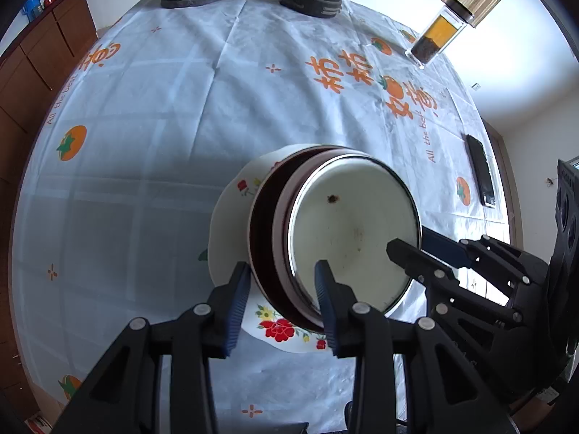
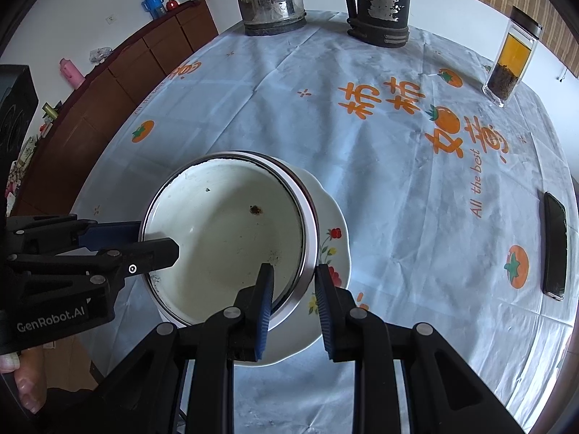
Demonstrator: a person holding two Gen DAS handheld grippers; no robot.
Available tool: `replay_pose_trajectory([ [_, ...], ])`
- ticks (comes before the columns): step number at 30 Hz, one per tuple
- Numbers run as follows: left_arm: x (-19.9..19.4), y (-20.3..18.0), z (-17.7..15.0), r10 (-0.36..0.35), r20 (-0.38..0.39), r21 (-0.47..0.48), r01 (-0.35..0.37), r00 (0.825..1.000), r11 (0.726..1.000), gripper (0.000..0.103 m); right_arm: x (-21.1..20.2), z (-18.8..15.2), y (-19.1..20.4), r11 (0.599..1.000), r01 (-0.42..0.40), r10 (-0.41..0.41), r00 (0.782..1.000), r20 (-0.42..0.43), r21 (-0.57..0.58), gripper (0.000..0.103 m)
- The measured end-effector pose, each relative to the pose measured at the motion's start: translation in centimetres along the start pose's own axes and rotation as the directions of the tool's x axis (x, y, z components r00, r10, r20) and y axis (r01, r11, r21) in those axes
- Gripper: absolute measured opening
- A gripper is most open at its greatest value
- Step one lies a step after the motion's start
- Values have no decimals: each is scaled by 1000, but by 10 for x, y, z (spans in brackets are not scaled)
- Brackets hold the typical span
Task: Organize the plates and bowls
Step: 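Lower the nested bowls onto the red-flower plate stack with both grippers, then open both grippers and raise them away from the bowls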
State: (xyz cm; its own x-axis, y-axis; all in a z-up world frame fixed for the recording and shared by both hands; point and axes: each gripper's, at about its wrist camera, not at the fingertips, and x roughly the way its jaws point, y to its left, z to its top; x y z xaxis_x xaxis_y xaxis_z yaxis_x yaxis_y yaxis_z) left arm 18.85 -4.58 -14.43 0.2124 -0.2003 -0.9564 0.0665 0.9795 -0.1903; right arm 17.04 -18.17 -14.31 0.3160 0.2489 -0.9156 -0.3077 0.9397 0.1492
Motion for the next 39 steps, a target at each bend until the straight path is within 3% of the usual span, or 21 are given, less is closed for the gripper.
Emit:
replay_pose_trajectory([
  [10, 0, 0, 0, 1, 2, 1, -1, 1000, 1000, 35, 0, -1, 0, 1000, 1, -1, 1000, 3, 0, 26],
  [19, -7, -2, -4, -16, 15, 1, 16, 1000, 1000, 39, -13, -4, 4, 1000, -16, 16, 999, 50, -4, 40],
  [27, -29, -11, -13, 25, 94, 40, -29, 995, 999, 39, -27, -12, 3, 1000, 16, -15, 996, 89, -9, 43],
  [33, -61, -24, -20, 57, 231, 95, -80, 971, 992, 47, -64, -25, 2, 998, 62, -57, 973, 224, -13, 43],
  [35, -73, -31, -24, 65, 292, 113, -101, 954, 988, 53, -78, -32, 2, 997, 79, -73, 956, 285, -10, 43],
  [37, -85, -36, -28, 79, 357, 123, -131, 931, 984, 70, -94, -40, 3, 994, 109, -99, 926, 365, -7, 45],
  [39, -95, -40, -32, 87, 407, 129, -152, 909, 980, 73, -109, -47, 3, 991, 134, -119, 892, 436, -4, 60],
])
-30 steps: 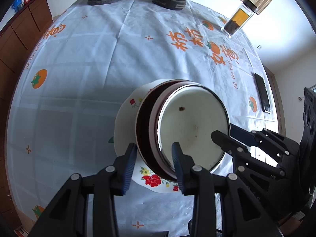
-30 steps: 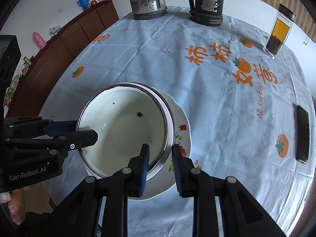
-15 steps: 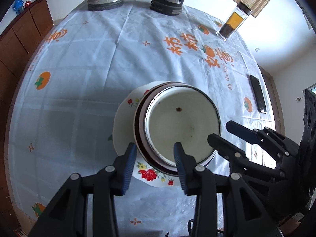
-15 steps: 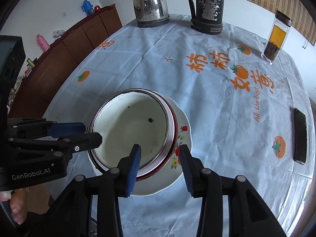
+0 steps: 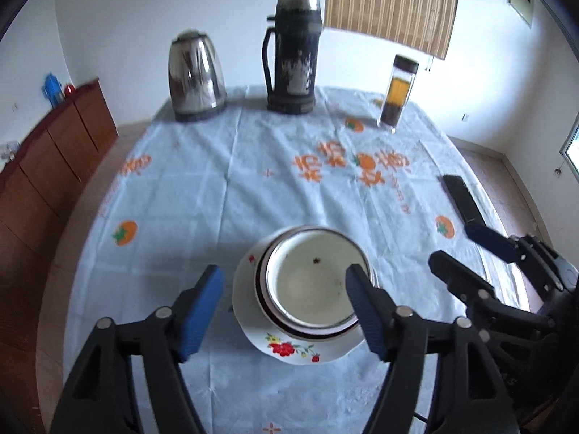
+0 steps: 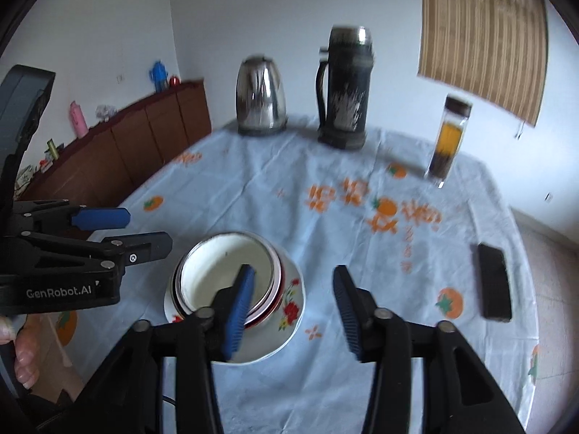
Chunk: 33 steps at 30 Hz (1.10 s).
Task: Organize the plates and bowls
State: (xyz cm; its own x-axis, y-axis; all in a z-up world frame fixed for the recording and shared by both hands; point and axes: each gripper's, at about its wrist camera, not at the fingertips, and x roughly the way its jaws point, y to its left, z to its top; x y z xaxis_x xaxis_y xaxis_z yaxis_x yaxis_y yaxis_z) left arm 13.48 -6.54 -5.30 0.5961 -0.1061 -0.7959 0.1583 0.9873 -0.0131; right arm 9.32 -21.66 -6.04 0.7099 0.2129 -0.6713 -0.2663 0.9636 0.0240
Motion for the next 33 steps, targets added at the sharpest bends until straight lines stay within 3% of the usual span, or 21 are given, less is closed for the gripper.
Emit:
replay_pose_trajectory([
  [2, -8, -2, 0, 1, 32, 5, -1, 999, 1000, 73, -15, 1, -2, 1000, 27, -27, 997, 73, -1, 64],
  [6, -19, -5, -1, -2, 70, 4, 2, 998, 1000, 74, -30, 3, -5, 1000, 26, -28, 991, 129, 11, 64],
  [20, -53, -11, -10, 17, 144, 4, -17, 989, 1000, 74, -54, -3, -2, 1000, 25, -26, 987, 157, 6, 65],
  [33, -63, -9, -14, -15, 142, 5, 15, 990, 1000, 76, -69, -4, 6, 999, 41, -39, 981, 189, -7, 65],
])
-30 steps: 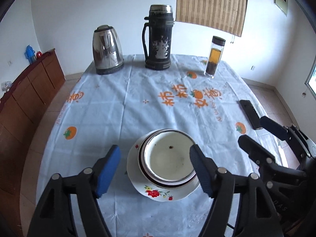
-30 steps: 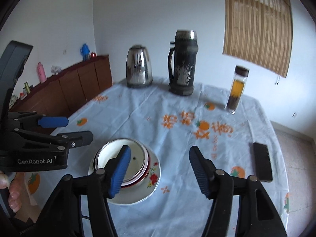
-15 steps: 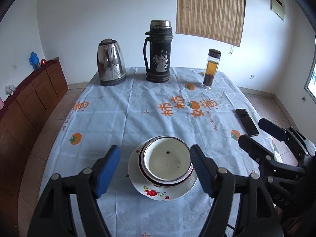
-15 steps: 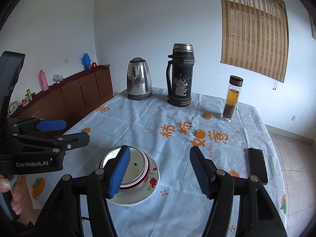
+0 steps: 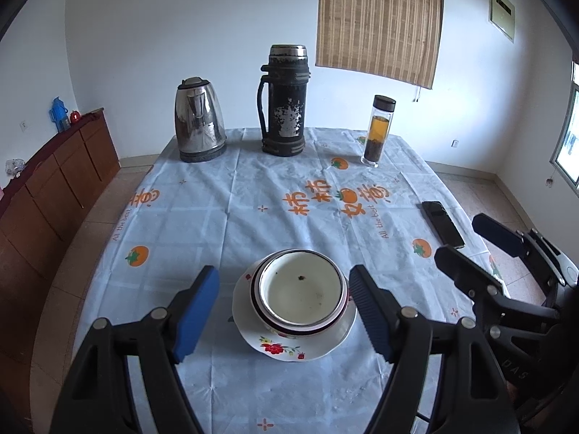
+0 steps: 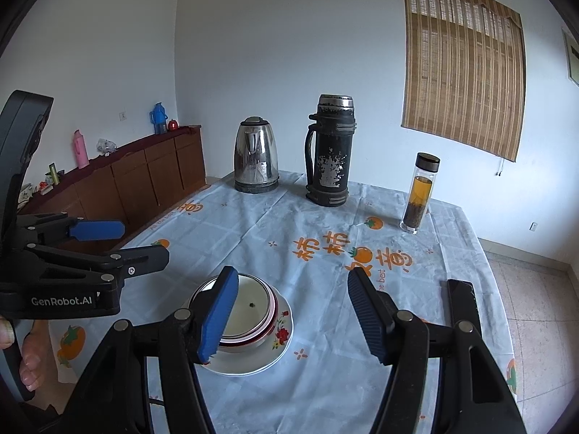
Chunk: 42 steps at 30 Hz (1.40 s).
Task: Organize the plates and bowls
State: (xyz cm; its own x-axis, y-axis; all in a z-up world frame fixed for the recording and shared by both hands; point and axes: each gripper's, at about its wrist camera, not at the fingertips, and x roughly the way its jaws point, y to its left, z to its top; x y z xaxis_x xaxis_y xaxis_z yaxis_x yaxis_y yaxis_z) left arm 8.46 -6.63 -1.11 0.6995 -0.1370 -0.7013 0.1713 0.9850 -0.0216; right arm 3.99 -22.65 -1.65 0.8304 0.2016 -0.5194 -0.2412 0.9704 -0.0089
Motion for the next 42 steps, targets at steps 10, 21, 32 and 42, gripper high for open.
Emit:
replay_pose_trajectory([
  [10, -9, 5, 2, -5, 35, -23, 6, 999, 1000, 94, -4, 1, 6, 1000, 4, -3, 1000, 11, -16, 65],
  [21, -4, 8, 7, -5, 28, -29, 6, 1000, 1000, 95, -1, 4, 6, 1000, 7, -7, 1000, 8, -15, 65],
  [32, -1, 7, 10, -5, 27, -28, 6, 1000, 1000, 95, -1, 6, 5, 1000, 13, -12, 1000, 14, -13, 65],
  [42, 1, 7, 14, 0, 33, -26, 1, 999, 1000, 95, 1, 11, 2, 1000, 15, -15, 1000, 20, -14, 65],
])
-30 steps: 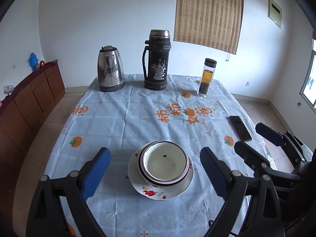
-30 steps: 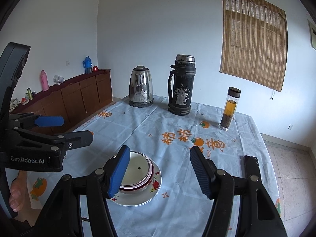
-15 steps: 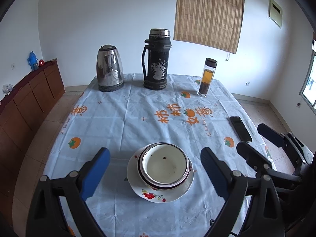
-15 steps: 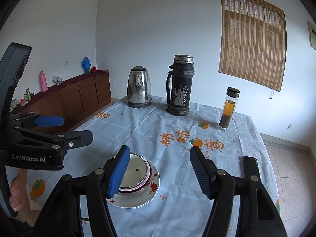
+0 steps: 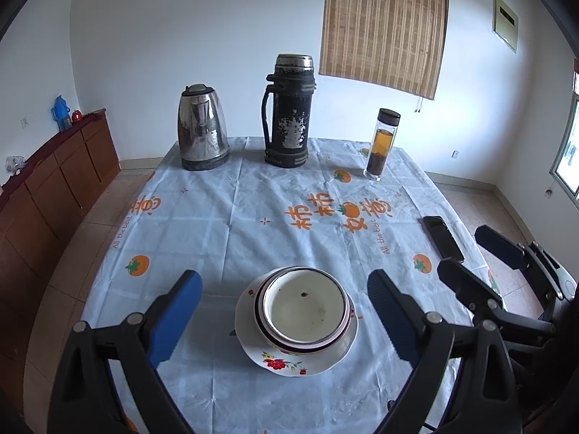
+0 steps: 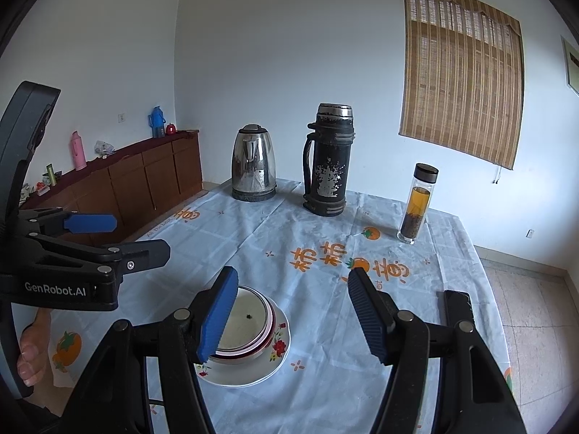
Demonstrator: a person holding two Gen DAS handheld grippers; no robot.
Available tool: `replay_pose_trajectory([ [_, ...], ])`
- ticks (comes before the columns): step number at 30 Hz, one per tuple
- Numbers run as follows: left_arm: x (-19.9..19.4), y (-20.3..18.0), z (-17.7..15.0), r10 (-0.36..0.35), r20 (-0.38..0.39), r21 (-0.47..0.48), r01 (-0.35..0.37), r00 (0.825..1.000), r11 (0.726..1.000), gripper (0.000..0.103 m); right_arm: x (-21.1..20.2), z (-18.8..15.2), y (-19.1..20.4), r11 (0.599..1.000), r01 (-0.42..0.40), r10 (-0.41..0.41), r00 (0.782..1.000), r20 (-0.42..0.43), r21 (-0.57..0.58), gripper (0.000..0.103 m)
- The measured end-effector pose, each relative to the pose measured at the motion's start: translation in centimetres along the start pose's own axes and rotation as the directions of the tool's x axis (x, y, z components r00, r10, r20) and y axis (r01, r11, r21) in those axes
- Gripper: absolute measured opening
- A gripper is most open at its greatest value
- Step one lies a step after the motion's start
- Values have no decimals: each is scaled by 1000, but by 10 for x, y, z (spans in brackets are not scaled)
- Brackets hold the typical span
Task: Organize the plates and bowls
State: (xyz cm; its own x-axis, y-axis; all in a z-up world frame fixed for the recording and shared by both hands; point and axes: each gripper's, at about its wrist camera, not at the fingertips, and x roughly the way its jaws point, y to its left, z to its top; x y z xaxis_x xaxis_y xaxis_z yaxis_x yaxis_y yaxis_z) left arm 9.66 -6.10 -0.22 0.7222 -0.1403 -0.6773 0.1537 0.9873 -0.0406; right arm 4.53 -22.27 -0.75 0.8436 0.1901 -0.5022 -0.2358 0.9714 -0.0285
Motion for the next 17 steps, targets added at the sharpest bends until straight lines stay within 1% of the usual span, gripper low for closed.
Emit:
replay_pose_trajectory([
  [4, 2, 1, 2, 15, 2, 2, -15, 1000, 1000, 99, 1, 1, -1, 1000, -1, 1, 1000, 2, -1, 65],
  [8, 5, 4, 2, 43, 7, 3, -43, 999, 999, 99, 3, 4, 0, 1000, -4, 4, 1000, 2, -5, 65],
  [12, 7, 3, 2, 50, 14, 12, -50, 999, 999, 99, 7, 4, 0, 1000, -7, 7, 1000, -2, -4, 65],
  [17, 9, 1, 2, 41, 8, 12, -41, 999, 999, 99, 9, 2, -3, 1000, -6, 6, 1000, -5, -1, 65],
])
